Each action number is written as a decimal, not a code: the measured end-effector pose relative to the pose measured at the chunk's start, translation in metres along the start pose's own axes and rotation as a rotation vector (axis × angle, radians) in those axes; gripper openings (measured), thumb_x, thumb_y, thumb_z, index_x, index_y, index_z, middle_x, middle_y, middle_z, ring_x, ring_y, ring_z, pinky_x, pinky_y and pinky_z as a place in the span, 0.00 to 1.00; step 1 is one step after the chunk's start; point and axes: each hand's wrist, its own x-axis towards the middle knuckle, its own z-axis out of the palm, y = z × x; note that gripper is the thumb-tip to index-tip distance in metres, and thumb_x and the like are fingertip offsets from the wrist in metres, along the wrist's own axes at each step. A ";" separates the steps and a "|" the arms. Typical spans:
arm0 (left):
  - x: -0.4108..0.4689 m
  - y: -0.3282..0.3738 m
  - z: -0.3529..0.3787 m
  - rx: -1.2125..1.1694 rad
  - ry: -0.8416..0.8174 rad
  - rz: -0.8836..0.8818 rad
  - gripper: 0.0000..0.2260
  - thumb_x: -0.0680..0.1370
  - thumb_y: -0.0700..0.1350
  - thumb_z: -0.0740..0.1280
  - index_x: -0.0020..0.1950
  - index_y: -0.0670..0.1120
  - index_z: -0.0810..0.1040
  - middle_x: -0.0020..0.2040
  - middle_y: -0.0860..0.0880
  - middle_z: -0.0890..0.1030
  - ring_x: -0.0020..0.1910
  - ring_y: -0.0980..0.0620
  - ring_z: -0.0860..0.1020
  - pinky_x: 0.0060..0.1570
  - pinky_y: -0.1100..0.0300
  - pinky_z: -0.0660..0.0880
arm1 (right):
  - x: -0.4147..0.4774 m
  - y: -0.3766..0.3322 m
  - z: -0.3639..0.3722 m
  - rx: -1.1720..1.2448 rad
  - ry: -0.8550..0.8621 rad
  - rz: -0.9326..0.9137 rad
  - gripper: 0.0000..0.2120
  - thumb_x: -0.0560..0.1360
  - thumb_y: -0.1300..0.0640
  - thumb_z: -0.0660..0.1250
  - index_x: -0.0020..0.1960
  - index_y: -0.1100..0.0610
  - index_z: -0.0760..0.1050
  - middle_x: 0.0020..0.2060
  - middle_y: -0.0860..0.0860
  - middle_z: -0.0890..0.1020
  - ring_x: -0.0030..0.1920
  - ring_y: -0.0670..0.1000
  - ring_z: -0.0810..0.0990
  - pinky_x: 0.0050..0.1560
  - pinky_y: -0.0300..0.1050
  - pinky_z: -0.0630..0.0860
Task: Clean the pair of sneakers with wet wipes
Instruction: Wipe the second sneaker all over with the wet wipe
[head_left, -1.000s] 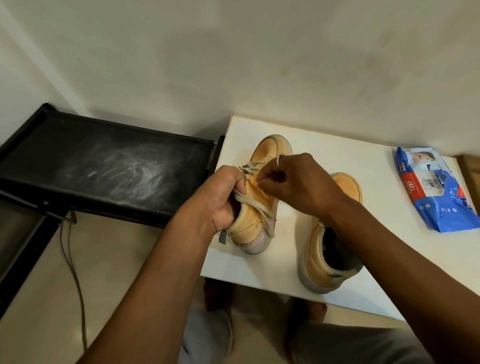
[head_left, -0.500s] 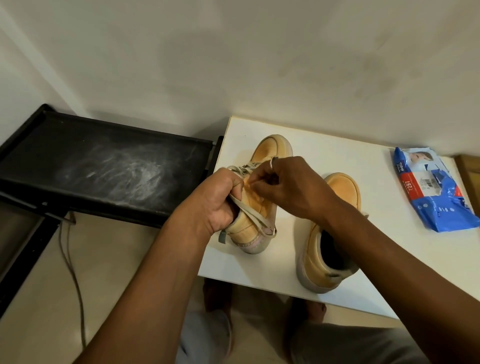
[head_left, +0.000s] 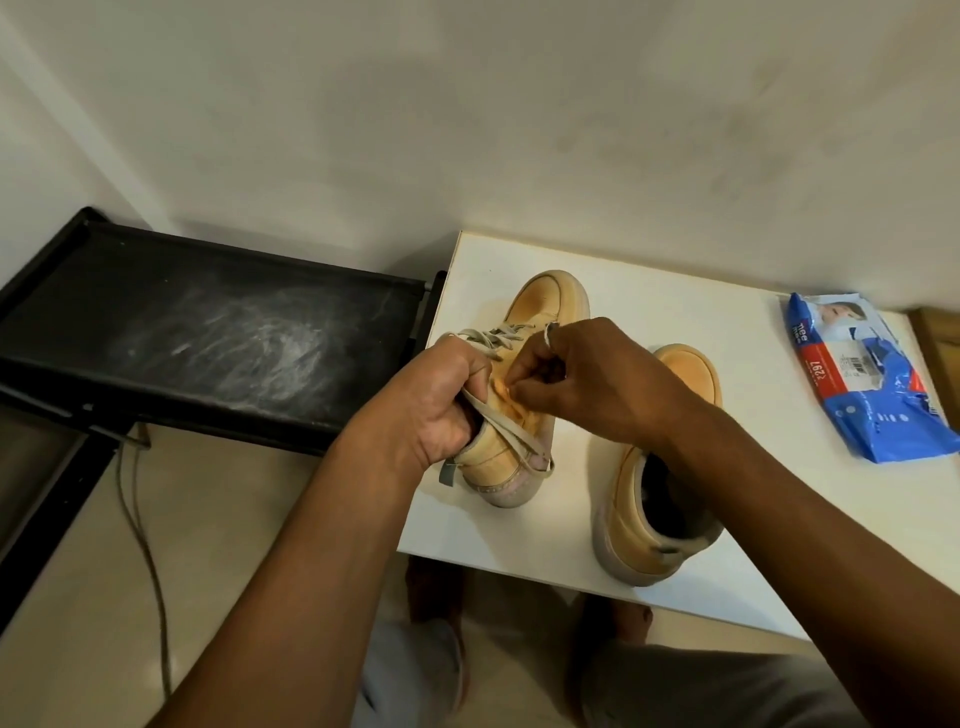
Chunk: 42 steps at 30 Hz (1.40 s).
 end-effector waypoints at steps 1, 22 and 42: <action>0.000 0.001 0.001 -0.003 0.005 -0.004 0.18 0.62 0.29 0.48 0.33 0.40 0.77 0.29 0.44 0.76 0.28 0.45 0.76 0.44 0.52 0.77 | 0.000 0.001 0.002 -0.020 0.059 0.005 0.04 0.75 0.55 0.71 0.48 0.51 0.83 0.39 0.43 0.83 0.39 0.42 0.81 0.40 0.39 0.79; 0.010 0.002 -0.006 -0.043 0.078 -0.063 0.12 0.69 0.33 0.51 0.31 0.42 0.71 0.31 0.44 0.75 0.33 0.42 0.76 0.42 0.51 0.77 | -0.017 -0.005 0.017 -0.035 0.045 -0.029 0.02 0.75 0.54 0.70 0.47 0.50 0.82 0.39 0.40 0.81 0.39 0.41 0.79 0.38 0.32 0.74; 0.008 0.004 -0.005 -0.085 0.144 -0.064 0.11 0.68 0.34 0.52 0.41 0.41 0.73 0.36 0.42 0.78 0.35 0.40 0.78 0.39 0.50 0.78 | -0.019 -0.012 0.013 -0.065 -0.073 -0.054 0.04 0.75 0.55 0.70 0.49 0.52 0.82 0.41 0.44 0.83 0.40 0.43 0.80 0.42 0.37 0.79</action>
